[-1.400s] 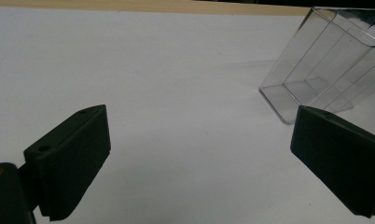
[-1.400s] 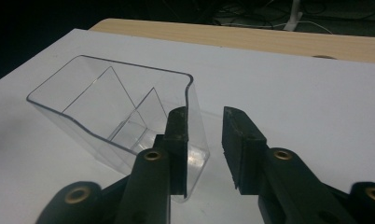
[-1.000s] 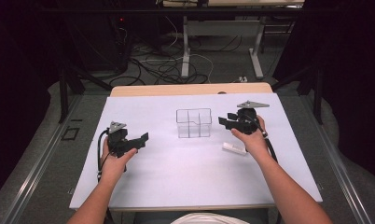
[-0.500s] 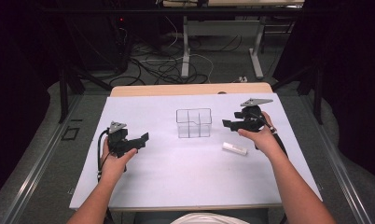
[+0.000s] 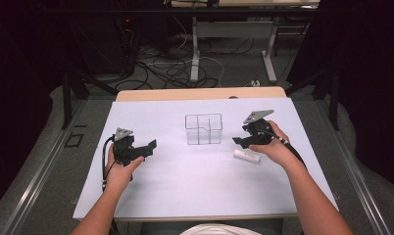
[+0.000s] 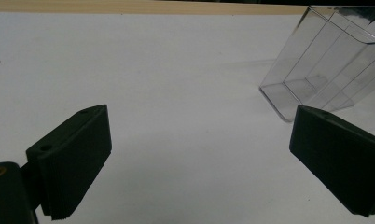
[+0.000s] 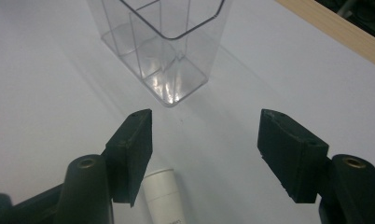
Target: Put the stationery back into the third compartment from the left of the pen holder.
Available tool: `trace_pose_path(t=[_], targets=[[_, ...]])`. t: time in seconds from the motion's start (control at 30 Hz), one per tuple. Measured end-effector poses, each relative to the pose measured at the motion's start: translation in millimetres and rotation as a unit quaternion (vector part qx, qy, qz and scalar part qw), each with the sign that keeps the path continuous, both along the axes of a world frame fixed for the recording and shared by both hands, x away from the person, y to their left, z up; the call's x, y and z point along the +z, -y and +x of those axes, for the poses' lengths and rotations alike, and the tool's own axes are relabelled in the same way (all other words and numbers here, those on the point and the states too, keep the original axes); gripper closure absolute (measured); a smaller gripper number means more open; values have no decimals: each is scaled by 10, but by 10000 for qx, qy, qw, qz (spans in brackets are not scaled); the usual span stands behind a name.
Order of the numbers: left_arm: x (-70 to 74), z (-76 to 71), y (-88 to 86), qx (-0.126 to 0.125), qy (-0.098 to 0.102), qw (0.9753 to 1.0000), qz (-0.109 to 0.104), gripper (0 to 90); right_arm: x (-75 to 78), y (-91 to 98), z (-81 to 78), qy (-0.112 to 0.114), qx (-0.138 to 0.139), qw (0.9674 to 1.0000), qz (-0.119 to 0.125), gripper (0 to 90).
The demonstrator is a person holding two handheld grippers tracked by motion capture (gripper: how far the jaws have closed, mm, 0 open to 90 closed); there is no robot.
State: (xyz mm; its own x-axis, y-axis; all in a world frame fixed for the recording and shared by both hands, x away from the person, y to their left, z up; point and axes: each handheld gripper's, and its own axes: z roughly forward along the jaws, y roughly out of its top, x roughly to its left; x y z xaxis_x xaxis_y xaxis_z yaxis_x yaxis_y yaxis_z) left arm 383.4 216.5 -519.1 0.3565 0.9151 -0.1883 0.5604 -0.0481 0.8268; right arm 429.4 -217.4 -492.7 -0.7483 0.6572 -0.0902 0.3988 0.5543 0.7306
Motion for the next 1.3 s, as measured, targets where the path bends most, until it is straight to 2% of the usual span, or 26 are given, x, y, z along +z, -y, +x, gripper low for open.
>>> trace_pose_path(t=[0.07, 0.1, 0.2, 0.23, 0.3, 0.43, 0.5, 0.7, 0.83, 0.93, 1.0, 1.03, 1.13, 1.27, 1.3], targets=[[-2, 2, 0, 2, -2, 10000, -7, 57, -7, -10, -6, 14, 126, 9999, -28, 351], [-4, 3, -1, 1, -8, 10000, -3, 57, -11, -24, -16, -58, 117, 9999, 0, 351], [-4, 8, -2, 3, -22, 10000, 5, 57, -30, -19, -2, -48, 295, 9994, -178, 346], [-3, 10, -1, 0, -13, 10000, -2, 57, -42, -23, -2, -81, 239, 9996, -150, 343], [-1, 10, 5, 5, 7, 10000, -9, 57, -55, -10, 17, -290, 326, 9989, -142, 339], [0, 9, 11, -17, -8, 10000, 35, 57, -78, -11, 34, -562, 364, 9975, -232, 325], [-3, 12, 13, -23, -21, 10000, 35, 57, -86, -14, 30, -744, 406, 9960, -276, 320], [-9, 12, 11, -26, -22, 10000, 23, 57, -137, -24, 29, -1014, 647, 9912, -545, 313], [-10, 11, 10, -21, -21, 10000, 22, 57, -168, -4, 66, -921, 874, 9888, -784, 323], [-11, 11, 11, -25, -24, 10000, 23, 57, -203, -2, 70, -972, 940, 9858, -1000, 357], [-11, 11, 13, -27, -42, 10000, 32, 57, -232, -10, 62, -965, 1060, 9825, -1186, 389], [-12, 11, 14, -25, -46, 10000, 23, 57, -246, -12, 59, -1031, 1144, 9800, -1256, 408], [-12, 12, 14, -30, -46, 10000, 29, 58, -282, -31, 41, -1112, 1255, 9757, -1413, 450], [-14, 14, 13, -38, -60, 10000, 14, 58, -307, -47, 35, -1164, 1334, 9727, -1500, 497], [-15, 14, 13, -41, -63, 10000, 17, 58, -312, -48, 35, -1178, 1321, 9729, -1491, 511]])
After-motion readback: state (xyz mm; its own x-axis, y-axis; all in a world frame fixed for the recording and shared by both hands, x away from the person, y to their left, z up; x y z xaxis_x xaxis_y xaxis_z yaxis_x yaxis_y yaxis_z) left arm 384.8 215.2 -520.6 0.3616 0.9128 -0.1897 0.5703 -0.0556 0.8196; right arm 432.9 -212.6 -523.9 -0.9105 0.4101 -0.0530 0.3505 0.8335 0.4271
